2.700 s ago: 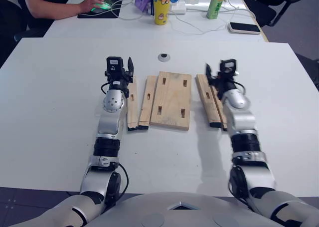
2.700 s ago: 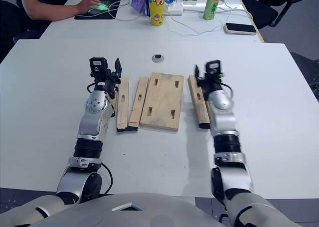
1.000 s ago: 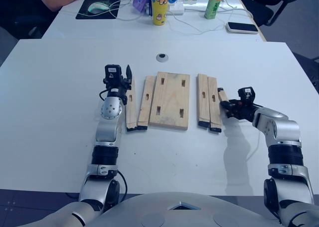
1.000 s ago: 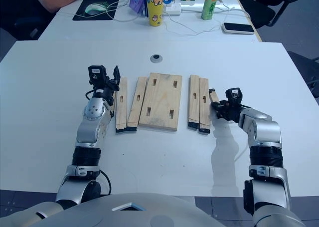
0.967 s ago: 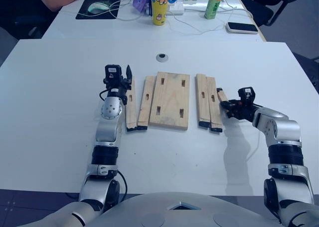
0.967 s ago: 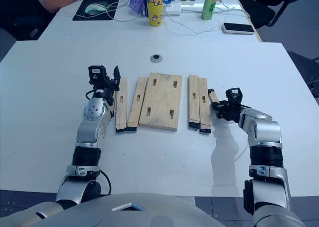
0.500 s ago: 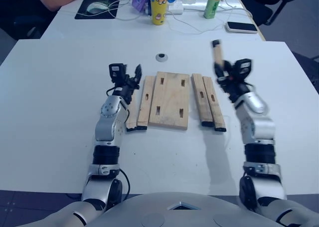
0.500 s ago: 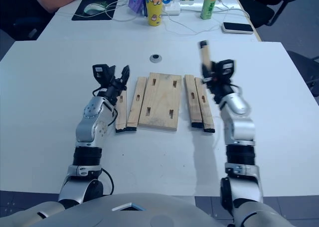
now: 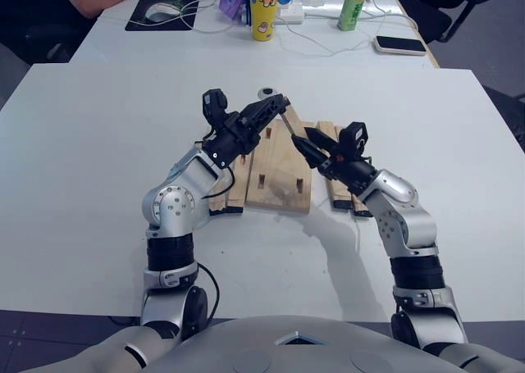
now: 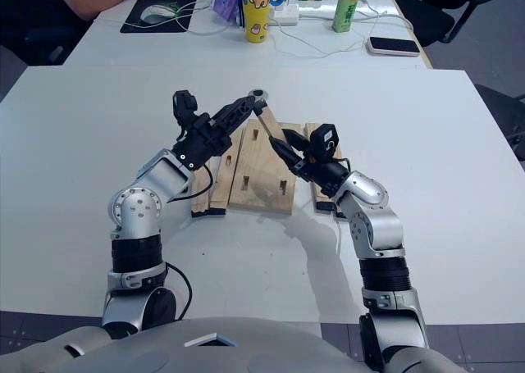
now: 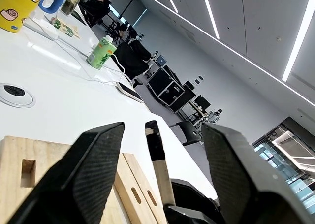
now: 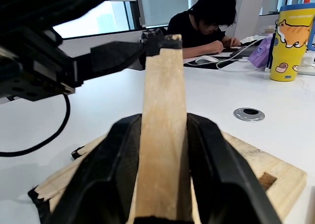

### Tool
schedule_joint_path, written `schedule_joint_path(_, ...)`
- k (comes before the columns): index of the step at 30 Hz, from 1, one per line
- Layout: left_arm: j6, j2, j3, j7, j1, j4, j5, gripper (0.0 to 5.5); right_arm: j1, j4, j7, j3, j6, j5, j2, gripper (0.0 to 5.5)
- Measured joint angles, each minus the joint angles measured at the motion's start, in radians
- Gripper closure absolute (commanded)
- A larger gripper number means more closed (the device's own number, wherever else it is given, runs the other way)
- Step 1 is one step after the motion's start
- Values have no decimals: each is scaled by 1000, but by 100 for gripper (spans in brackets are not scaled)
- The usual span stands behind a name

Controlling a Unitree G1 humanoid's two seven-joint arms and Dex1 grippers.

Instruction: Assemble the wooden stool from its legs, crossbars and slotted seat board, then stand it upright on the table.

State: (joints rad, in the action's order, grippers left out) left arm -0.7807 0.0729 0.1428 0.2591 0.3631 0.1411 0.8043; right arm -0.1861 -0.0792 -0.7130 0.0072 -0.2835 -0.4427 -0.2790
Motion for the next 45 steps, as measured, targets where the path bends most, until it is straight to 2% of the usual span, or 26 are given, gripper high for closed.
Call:
schedule_joint_path(7, -34, -2, 1, -11, 7, -9, 21, 262, 21, -32, -22, 8, 24, -1, 1, 418)
schedule_joint_path(17, -53, -2, -3, -15, 23, -18, 38, 424, 35, -45, -26, 40, 64, 3, 5, 418)
schedule_joint_path(23, -53, -4, -3, -15, 37, -25, 48, 498, 35, -42, -6, 41, 90, 34, 11, 418)
schedule_joint_path(26, -51, -8, -3, -15, 39, -31, 48, 500, 35, -35, 2, 47, 102, 45, 14, 418)
schedule_joint_path(27, -48, -9, -4, -15, 39, -34, 47, 500, 35, -32, 3, 48, 103, 46, 17, 378)
schedule_joint_path(31, -3, -21, -2, -16, 39, -46, 12, 506, 36, -26, 0, 51, 97, 45, 18, 329)
schedule_joint_path(38, 144, -35, 14, -41, 25, -13, -86, 506, 83, 29, -10, 62, 121, 104, -36, 329)
schedule_joint_path(45, 333, -25, 11, -134, -162, 96, -257, 506, 68, 116, 37, -37, 121, 98, -49, 329)
